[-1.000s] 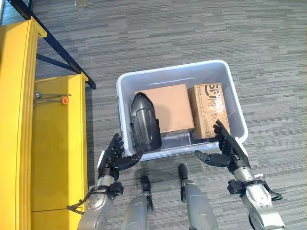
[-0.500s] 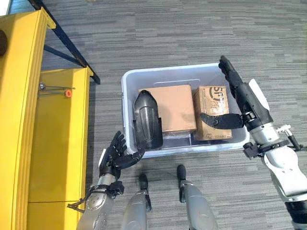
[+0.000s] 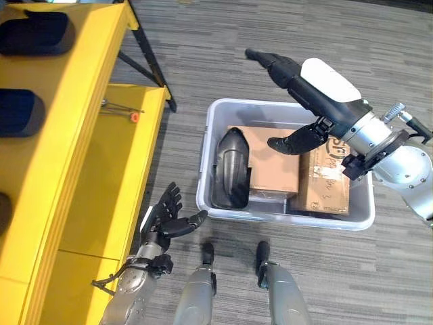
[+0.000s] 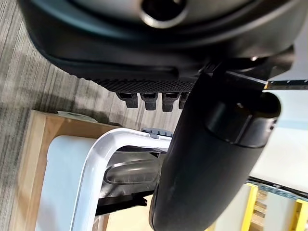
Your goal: Move parts from the plastic box to the shelf.
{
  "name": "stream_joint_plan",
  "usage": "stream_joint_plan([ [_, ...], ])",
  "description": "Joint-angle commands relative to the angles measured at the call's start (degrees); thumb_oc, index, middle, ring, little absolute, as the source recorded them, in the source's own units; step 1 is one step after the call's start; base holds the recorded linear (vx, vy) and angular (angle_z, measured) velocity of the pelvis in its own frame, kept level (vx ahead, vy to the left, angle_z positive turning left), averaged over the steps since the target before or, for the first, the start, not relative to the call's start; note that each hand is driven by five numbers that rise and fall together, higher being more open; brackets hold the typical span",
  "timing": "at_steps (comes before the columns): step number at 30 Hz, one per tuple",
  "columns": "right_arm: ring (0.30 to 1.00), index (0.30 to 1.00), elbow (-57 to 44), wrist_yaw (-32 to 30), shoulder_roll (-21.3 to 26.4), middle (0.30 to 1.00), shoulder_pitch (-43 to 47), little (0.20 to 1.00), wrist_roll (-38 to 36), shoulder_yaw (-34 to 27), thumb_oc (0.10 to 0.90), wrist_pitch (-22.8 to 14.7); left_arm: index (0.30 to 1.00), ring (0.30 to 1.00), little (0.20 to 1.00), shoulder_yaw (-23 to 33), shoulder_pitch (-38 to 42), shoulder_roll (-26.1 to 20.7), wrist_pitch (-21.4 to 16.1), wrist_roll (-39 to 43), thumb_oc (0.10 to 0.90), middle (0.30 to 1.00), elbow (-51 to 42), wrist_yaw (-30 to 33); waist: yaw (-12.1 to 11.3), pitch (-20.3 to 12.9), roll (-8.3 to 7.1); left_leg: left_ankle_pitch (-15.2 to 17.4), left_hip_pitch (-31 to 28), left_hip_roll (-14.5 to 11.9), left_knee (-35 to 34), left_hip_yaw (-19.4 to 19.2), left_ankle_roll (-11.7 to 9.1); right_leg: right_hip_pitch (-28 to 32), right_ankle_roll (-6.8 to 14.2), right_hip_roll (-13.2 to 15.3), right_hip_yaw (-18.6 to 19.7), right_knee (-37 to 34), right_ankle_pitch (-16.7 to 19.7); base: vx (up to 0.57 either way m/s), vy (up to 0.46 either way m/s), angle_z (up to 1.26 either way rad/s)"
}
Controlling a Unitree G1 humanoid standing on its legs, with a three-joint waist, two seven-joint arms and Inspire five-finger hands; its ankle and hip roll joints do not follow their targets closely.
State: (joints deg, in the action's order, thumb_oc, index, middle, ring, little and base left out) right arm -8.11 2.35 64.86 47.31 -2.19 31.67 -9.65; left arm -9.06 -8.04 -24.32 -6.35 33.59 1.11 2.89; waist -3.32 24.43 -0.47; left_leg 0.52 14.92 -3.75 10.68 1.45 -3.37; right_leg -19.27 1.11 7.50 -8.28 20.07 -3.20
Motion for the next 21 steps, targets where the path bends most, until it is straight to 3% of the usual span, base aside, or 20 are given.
stream_joint_plan([
  [1,1.0,1.0,-0.4,-0.7,0.6,1.0,6.5,1.0,0.7,1.1,0.9,-2.7,1.0,1.0,1.0,-0.6,-2.4,-4.6,-4.6,1.9,0.9,1.0,-6.8,-1.7,-0.1,-5.3,0.15,-1.9,0.3,-6.6,-1.5,0.0,-1.9,3.7,5.0,5.4,2.8,1.9,-6.8,-0.01,-0.008,0.21],
  [6,1.0,1.0,2.2,1.3,0.2,1.0,16.0,1.0,0.3,10.3,0.9,-2.3,1.0,1.0,1.0,-0.7,-2.3,-5.2,-4.5,2.4,0.9,1.0,-7.0,-1.7,-1.1,-5.3,0.15,-2.6,0.4,-6.4,-2.2,0.9,-1.9,4.1,4.9,5.6,1.9,1.4,-6.6,-0.01,0.0,0.06],
  [12,1.0,1.0,4.9,2.9,-1.0,1.0,19.8,1.0,1.2,15.3,0.9,-1.6,1.0,1.0,1.0,-0.5,-2.0,-5.1,-4.8,2.9,0.9,1.0,-7.5,-1.5,-2.0,-4.8,0.26,-3.2,0.8,-6.1,-2.8,1.5,-1.9,4.2,5.0,5.9,1.2,1.1,-6.5,-0.02,0.007,0.12],
  [21,1.0,1.0,4.2,7.1,3.5,1.0,24.2,1.0,5.1,23.3,0.9,-1.9,1.0,1.0,1.0,-0.1,-2.3,-4.6,-4.8,2.4,0.9,1.0,-7.4,-1.4,-2.9,-3.4,0.75,-3.9,2.3,-5.6,-3.1,2.7,-1.8,3.9,5.0,6.5,-0.2,0.7,-6.2,-0.02,0.008,0.07],
])
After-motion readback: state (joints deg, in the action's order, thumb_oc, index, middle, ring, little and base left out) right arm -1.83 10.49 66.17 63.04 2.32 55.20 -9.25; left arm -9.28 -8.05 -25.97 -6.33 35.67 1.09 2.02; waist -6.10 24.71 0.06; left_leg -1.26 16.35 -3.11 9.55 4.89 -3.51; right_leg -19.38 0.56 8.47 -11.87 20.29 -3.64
